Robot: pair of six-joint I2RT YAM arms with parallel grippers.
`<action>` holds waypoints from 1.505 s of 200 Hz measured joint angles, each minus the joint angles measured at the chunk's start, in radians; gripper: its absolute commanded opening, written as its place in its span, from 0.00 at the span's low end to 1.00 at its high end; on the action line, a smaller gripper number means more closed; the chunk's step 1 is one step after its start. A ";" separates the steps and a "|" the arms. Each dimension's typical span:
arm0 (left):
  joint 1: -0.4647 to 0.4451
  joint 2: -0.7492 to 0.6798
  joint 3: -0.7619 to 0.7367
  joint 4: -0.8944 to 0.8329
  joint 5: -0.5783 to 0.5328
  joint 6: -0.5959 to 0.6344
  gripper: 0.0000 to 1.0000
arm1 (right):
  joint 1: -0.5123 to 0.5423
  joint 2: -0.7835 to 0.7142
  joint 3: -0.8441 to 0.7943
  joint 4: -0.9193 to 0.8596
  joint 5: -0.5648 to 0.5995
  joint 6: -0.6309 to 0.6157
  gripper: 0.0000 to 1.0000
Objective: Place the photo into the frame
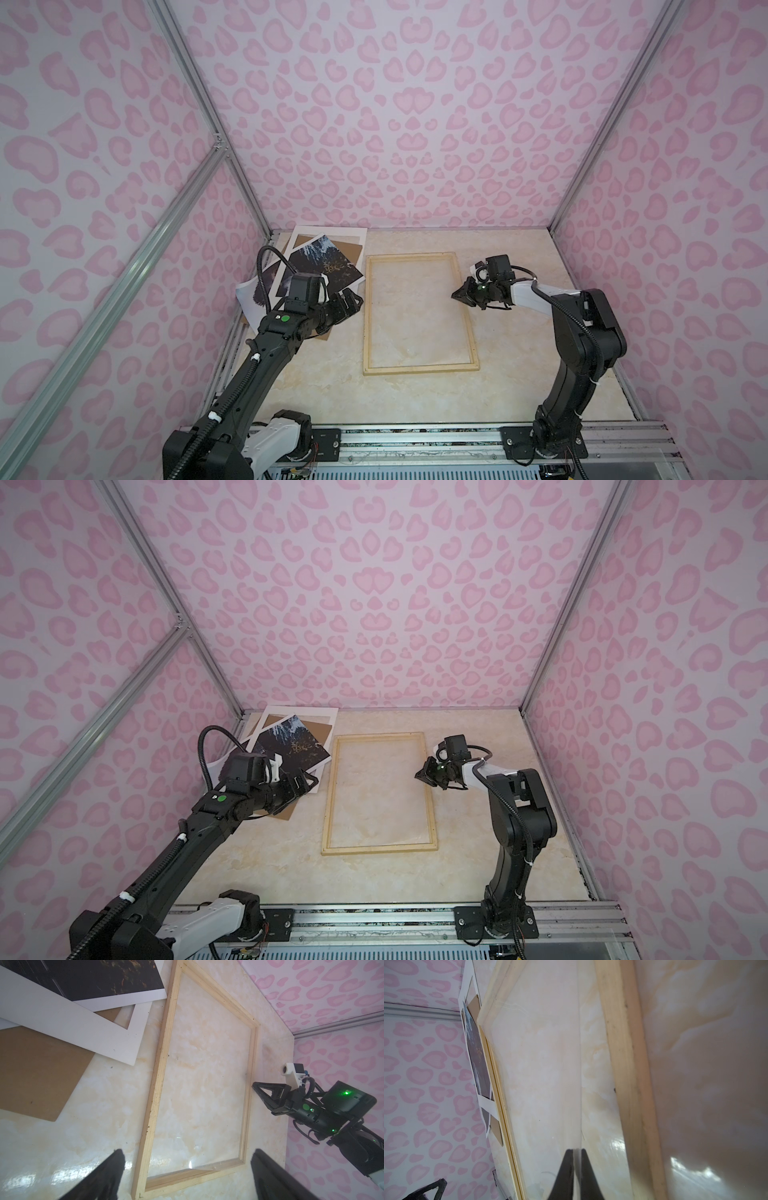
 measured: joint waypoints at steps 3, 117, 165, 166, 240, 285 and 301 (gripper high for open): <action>0.000 0.000 -0.001 0.002 0.000 0.000 0.98 | 0.000 0.000 0.000 -0.002 0.001 0.000 0.19; -0.001 0.031 -0.010 0.017 -0.001 0.003 0.98 | 0.009 -0.143 -0.037 -0.074 0.062 -0.006 0.52; -0.001 0.047 -0.010 0.033 -0.001 0.003 0.98 | 0.040 -0.262 -0.146 -0.034 0.064 0.094 0.54; -0.001 0.047 -0.010 0.033 -0.001 0.003 0.98 | 0.040 -0.267 -0.148 -0.034 0.064 0.097 0.54; 0.002 0.056 -0.011 0.038 -0.005 0.015 0.97 | 0.027 -0.475 -0.182 -0.179 0.166 0.063 0.88; 0.001 0.094 -0.034 0.065 -0.004 0.018 0.98 | -0.016 -0.356 -0.069 -0.302 0.283 -0.084 0.90; -0.004 0.121 -0.045 0.069 -0.009 0.021 0.98 | -0.011 -0.289 -0.024 -0.315 0.303 -0.118 0.90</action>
